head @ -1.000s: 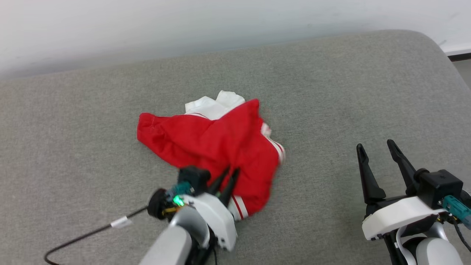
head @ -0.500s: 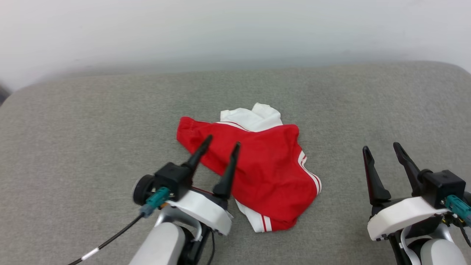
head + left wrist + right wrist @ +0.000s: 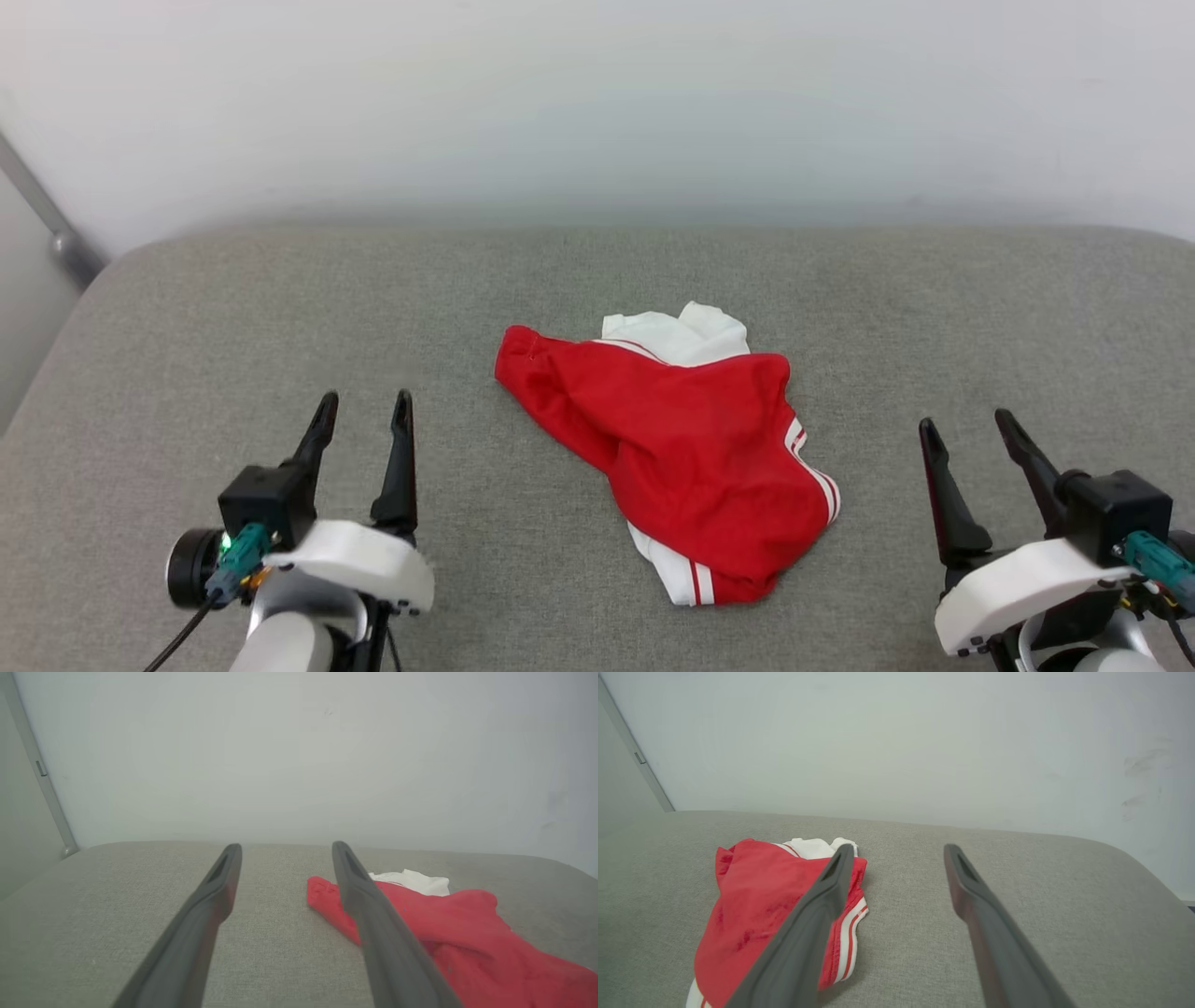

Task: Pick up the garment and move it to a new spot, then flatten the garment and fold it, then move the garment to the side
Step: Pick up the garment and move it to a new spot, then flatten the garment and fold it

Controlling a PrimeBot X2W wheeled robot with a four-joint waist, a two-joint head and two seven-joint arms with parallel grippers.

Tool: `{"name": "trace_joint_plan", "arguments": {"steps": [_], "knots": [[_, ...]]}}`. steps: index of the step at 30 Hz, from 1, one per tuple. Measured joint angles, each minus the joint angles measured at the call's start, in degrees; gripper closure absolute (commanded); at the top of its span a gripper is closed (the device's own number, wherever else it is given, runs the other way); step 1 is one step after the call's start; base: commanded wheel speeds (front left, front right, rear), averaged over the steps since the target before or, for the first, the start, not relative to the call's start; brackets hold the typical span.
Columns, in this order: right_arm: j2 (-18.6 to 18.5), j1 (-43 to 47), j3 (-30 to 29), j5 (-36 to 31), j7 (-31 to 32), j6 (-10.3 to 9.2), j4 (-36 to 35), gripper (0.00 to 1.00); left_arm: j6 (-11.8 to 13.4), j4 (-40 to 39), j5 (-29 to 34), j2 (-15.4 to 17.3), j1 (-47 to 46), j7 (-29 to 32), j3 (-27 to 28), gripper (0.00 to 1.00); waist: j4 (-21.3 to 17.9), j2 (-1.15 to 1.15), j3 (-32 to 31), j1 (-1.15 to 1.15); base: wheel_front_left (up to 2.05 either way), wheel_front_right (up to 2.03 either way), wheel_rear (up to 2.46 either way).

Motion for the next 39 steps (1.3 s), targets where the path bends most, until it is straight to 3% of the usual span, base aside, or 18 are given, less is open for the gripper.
{"name": "trace_joint_plan", "arguments": {"steps": [5,20,29,33,39], "knots": [[0.0,1.2,0.5,0.2,0.4,0.0,-0.5,0.0,0.3,-0.8,0.5,1.4,2.9,1.2,-0.5,0.0,-0.4,0.0,-1.1,0.0,0.0,0.0,0.0],[0.0,1.7,0.8,1.5,1.3,0.0,-0.5,0.0,1.3,-2.4,0.3,1.8,3.5,2.1,-1.1,0.0,-1.5,0.0,-1.1,0.0,0.0,0.0,0.0],[0.0,-1.3,-8.4,1.1,3.1,0.0,4.3,0.0,1.4,-3.9,0.6,1.2,2.1,1.5,-2.1,0.0,-0.3,0.0,1.1,0.01,0.0,0.0,0.0],[0.0,-5.7,-11.8,1.3,6.6,-0.01,8.5,0.0,1.1,-5.2,1.4,0.4,-0.5,0.9,-3.2,0.0,1.2,0.0,3.8,0.01,0.0,0.0,0.0],[-2.0,-14.8,-9.4,4.5,18.0,-0.01,14.4,0.0,0.2,-6.1,2.0,-0.6,-3.4,-0.2,-4.5,0.0,4.2,0.0,8.4,0.01,0.0,0.0,0.0]]}}
